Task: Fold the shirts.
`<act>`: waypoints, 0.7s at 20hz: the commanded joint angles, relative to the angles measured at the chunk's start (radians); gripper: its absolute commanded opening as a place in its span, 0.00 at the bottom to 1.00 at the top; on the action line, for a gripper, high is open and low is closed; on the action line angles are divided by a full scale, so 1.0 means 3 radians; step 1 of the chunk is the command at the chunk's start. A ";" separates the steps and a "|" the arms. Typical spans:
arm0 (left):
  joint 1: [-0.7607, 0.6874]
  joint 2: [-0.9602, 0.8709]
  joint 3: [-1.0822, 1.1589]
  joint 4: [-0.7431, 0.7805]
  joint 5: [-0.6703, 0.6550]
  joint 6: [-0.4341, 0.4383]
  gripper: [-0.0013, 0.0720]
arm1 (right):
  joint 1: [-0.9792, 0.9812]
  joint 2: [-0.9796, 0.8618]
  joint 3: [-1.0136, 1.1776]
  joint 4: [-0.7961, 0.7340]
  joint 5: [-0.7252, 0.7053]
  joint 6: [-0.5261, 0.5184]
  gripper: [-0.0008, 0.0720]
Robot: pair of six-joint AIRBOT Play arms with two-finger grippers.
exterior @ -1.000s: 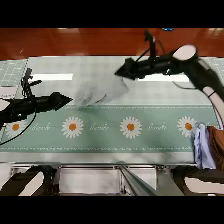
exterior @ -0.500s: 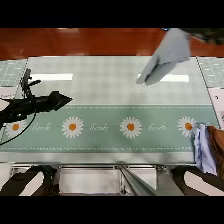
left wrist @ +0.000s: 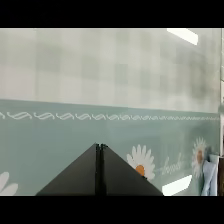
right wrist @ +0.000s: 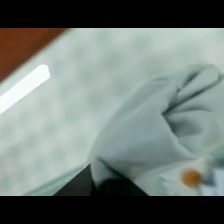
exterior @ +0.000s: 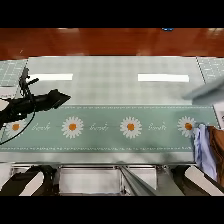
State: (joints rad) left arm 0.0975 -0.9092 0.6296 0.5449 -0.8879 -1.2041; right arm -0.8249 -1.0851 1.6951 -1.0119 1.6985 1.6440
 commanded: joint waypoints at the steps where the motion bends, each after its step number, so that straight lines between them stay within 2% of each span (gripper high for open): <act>1: -0.0001 0.0003 0.0003 0.0001 0.0240 -0.0001 0.04 | -0.0594 0.0216 -0.0205 -0.0777 0.0538 0.0037 0.04; 4: -0.0001 0.0001 0.0003 0.0000 0.0392 -0.0001 0.04 | -0.1105 0.0552 -0.0760 -0.1218 0.0539 -0.0038 0.04; 7: -0.0001 -0.0004 0.0036 0.0001 0.0429 0.0025 0.04 | -0.1514 0.0879 -0.1448 -0.1583 0.0535 0.0045 0.04; 10: -0.0001 -0.0004 0.0144 0.0001 0.0437 0.0130 0.04 | -0.1589 0.0998 -0.1802 -0.1635 0.0537 0.0039 0.04; 12: -0.0001 -0.0004 0.0225 0.0000 0.0458 0.0137 0.04 | -0.1589 0.1033 -0.1869 -0.1901 0.0538 0.0047 0.04; 13: -0.0001 -0.0005 0.0261 0.0001 0.0462 0.0139 0.04 | -0.1589 0.1039 -0.1869 -0.2063 0.0538 0.0065 0.06; 14: -0.0001 -0.0004 0.0285 0.0001 0.0486 0.0139 0.04 | -0.1588 0.1040 -0.1871 -0.2143 0.0537 0.0070 0.27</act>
State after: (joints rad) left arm 0.0975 -0.9100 0.6891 0.5442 -0.7574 -1.1728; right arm -1.2865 -0.7914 1.1721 -1.5398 1.7340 1.6585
